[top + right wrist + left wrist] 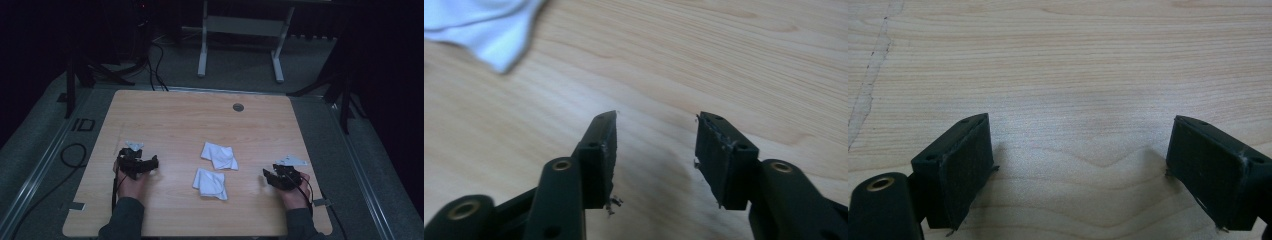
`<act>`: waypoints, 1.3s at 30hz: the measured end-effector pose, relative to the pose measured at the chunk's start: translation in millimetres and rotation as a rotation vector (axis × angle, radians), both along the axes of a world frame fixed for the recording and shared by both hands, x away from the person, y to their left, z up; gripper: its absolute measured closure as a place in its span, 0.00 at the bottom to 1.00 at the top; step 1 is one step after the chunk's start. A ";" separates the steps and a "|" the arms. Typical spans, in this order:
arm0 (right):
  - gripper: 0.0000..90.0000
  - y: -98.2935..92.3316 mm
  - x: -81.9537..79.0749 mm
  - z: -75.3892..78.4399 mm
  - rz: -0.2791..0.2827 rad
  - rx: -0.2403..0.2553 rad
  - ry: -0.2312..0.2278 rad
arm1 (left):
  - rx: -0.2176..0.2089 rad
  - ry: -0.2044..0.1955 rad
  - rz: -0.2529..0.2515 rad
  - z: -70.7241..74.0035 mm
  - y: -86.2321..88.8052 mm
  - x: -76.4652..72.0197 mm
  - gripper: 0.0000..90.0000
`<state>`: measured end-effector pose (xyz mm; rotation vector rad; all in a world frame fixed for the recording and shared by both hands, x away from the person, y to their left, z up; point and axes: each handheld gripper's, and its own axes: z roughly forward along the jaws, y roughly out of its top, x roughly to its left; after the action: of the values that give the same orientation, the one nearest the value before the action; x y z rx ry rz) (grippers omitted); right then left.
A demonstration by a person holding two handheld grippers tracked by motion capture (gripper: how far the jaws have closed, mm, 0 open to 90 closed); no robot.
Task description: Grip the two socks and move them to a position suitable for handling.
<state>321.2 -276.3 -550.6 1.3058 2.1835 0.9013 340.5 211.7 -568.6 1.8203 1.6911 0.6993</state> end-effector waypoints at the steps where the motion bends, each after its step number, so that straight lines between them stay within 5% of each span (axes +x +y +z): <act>1: 0.60 2.3 -2.2 1.7 0.018 -0.005 -0.002 | 0.000 0.000 0.000 0.0 0.0 0.0 0.13; 9: 0.72 18.0 -13.7 10.4 0.090 -0.012 0.007 | 0.000 -0.001 0.000 0.0 0.0 -0.1 0.13; 16: 0.71 38.9 -20.3 12.4 0.176 0.027 0.042 | 0.000 0.000 0.000 0.0 -0.1 -0.1 0.13; 29: 0.70 84.0 -34.2 11.7 0.323 -0.026 0.056 | 0.000 0.000 0.000 0.0 -0.1 -0.1 0.13; 39: 0.73 123.1 -34.3 22.2 0.419 0.005 0.056 | -0.001 0.000 0.000 0.1 -0.2 -0.3 0.13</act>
<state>286.8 -153.2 -528.3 0.8955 2.5522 1.0294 340.1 211.5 -568.5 1.8196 1.6907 0.6990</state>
